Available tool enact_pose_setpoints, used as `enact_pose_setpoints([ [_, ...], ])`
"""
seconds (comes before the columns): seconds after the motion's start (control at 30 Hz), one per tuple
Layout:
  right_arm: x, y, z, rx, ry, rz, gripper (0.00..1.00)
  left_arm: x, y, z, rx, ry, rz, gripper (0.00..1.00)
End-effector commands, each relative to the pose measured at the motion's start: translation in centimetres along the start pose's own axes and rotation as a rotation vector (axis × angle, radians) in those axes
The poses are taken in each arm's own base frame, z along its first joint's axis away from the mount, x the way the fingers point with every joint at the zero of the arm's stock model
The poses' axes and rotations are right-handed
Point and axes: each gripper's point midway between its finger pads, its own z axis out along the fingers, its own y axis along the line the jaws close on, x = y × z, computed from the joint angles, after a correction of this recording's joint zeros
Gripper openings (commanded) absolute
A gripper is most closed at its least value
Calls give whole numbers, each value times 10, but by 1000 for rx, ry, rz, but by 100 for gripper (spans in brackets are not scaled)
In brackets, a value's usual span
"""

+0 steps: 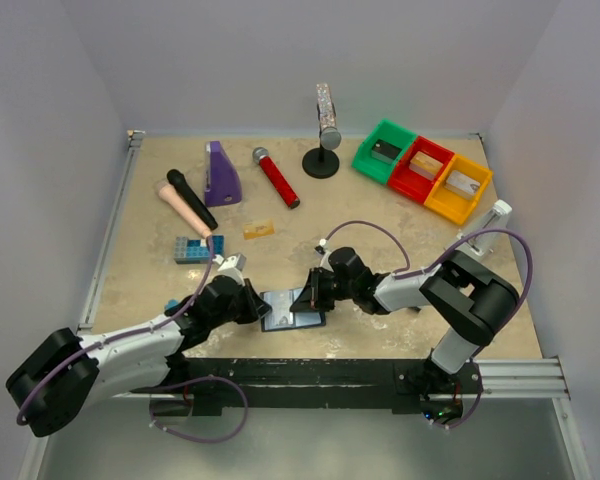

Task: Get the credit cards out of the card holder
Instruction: Remove the credit card from the card holder.

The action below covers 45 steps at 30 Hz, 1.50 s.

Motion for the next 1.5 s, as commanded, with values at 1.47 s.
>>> enact_pose_setpoints([
  [1.47,-11,45,4,-243,-8,29,39,24,12,12,27,53,-44,4],
])
